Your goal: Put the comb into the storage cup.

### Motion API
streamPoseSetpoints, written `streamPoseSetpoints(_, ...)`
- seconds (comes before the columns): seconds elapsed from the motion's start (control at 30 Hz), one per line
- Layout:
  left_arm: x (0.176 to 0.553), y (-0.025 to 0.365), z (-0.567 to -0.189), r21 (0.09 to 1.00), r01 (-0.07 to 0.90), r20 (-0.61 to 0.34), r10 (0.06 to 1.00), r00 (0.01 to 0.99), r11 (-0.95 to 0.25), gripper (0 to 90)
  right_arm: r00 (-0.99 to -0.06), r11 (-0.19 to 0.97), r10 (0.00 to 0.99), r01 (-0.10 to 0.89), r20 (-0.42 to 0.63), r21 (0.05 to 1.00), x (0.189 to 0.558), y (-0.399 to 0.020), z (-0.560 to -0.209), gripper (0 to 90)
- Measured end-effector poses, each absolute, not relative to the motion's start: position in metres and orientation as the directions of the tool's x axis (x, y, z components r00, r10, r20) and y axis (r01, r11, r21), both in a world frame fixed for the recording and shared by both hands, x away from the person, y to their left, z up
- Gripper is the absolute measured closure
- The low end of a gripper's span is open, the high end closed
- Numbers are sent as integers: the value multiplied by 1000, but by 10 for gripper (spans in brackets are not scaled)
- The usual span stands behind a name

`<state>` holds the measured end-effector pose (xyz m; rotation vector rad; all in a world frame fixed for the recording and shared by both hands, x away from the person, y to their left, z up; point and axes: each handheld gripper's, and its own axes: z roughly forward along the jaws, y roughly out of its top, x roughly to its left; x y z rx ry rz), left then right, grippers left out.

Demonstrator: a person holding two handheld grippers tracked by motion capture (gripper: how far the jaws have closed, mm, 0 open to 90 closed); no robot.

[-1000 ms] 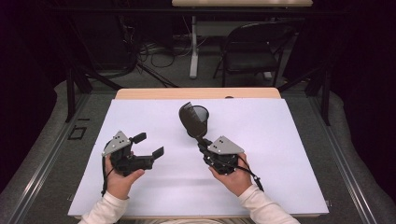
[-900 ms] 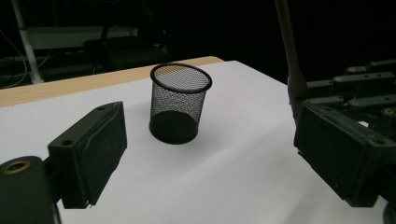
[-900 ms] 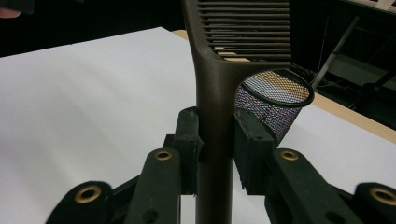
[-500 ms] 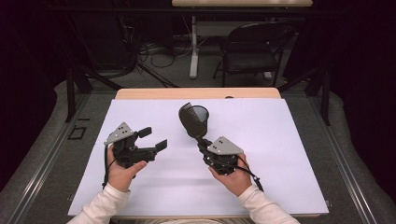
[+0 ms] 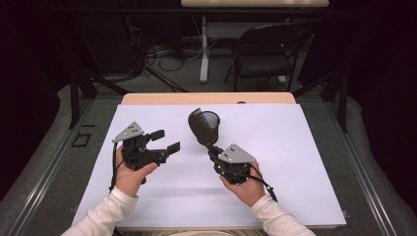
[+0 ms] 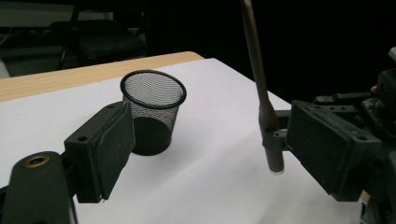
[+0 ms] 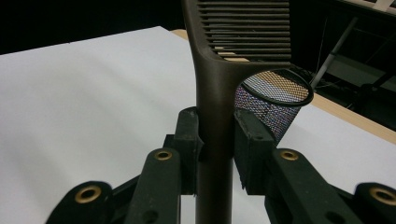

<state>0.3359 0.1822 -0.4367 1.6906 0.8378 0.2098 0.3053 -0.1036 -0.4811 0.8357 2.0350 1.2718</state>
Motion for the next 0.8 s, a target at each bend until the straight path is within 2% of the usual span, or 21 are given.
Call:
streamPoseSetpoints(0.23,340,180,-432,892,450,-330,608,722,-50,179,-628,345,763,195,-153,918,305,-103,-481,727)
streamPoseSetpoints(0.8,346,175,-423,874,482,-354,607,711,-55,225,-627,340,765,196,-149,920,305,-104,-481,727)
